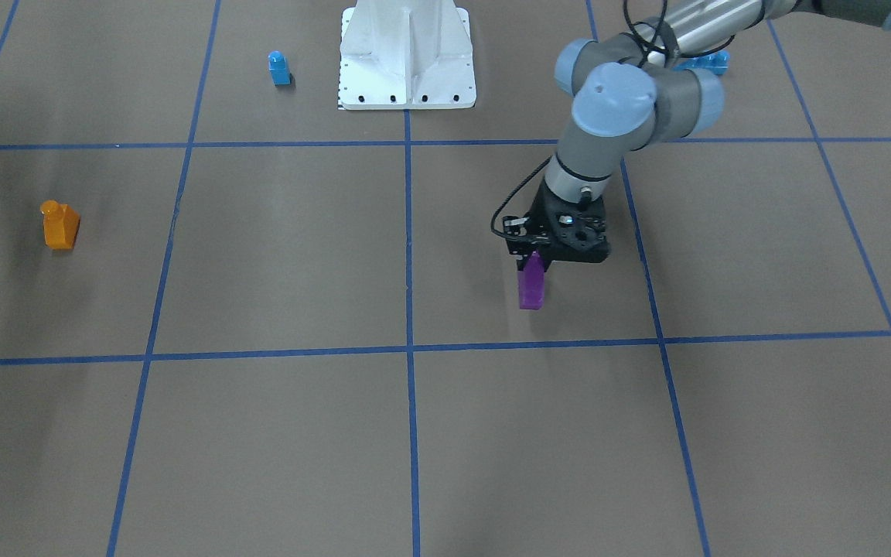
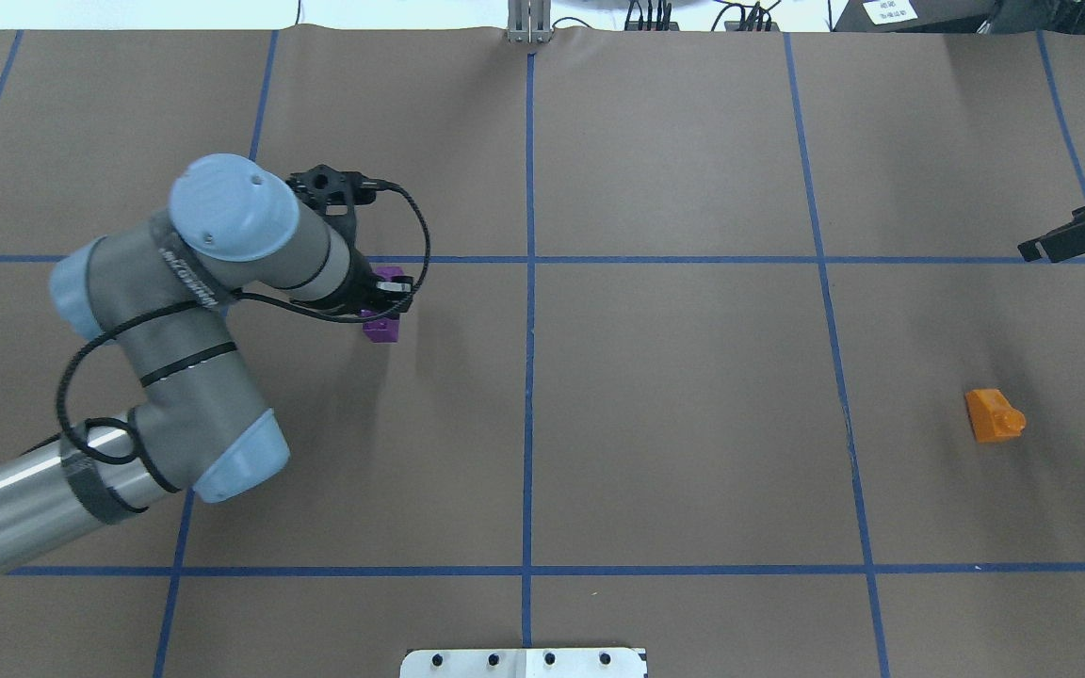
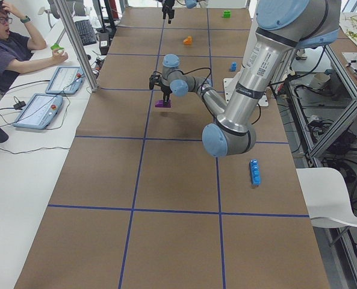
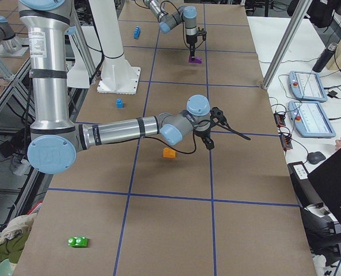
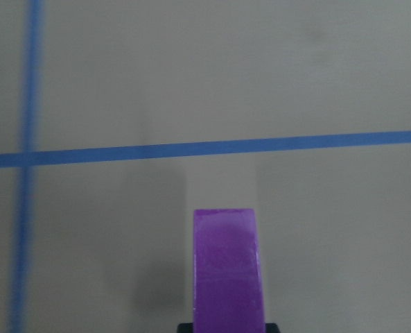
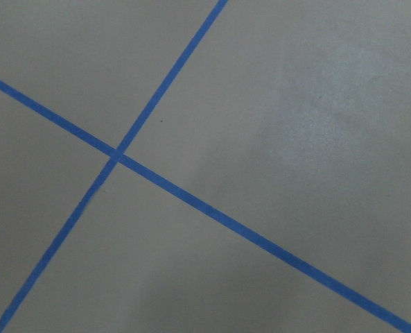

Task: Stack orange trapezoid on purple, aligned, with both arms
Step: 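Carry the purple block with the left gripper toward the table center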

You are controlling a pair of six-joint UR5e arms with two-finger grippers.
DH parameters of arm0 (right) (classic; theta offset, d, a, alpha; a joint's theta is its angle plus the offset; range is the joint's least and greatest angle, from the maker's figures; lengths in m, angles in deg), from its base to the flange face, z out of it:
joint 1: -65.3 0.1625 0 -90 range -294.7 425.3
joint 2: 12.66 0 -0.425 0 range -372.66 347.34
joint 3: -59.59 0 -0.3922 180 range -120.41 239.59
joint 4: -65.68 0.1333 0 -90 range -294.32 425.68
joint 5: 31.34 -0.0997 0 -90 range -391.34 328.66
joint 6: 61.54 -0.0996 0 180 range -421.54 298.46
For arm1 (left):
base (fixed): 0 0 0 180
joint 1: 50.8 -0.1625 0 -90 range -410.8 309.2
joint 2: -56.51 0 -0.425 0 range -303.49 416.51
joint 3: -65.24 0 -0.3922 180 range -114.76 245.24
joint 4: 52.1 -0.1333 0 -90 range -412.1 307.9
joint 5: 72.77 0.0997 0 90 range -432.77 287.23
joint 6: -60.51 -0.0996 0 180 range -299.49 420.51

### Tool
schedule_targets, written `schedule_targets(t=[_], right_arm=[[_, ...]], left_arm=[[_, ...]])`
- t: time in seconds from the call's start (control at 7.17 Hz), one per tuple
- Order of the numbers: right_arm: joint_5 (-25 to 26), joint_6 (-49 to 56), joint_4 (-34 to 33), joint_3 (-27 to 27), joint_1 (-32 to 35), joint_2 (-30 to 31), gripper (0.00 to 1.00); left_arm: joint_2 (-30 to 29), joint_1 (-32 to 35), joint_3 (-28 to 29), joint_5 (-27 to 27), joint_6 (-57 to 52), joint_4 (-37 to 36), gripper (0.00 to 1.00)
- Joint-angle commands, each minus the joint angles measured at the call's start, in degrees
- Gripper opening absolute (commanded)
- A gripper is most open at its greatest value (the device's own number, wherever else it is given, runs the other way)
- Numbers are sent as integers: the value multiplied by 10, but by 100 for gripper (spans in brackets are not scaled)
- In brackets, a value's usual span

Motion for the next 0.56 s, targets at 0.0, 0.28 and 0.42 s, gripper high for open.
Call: schedule_targets(t=[0.0, 0.28, 0.42], right_arm=[[0, -1, -1, 1, 0, -1, 100], [0, -2, -1, 1, -1, -2, 100], [0, -2, -1, 1, -1, -2, 100]], left_arm=[[-93, -44, 37, 31, 35, -68, 0], [-105, -78, 39, 56, 44, -79, 0], [-109, -86, 47, 57, 45, -79, 0]])
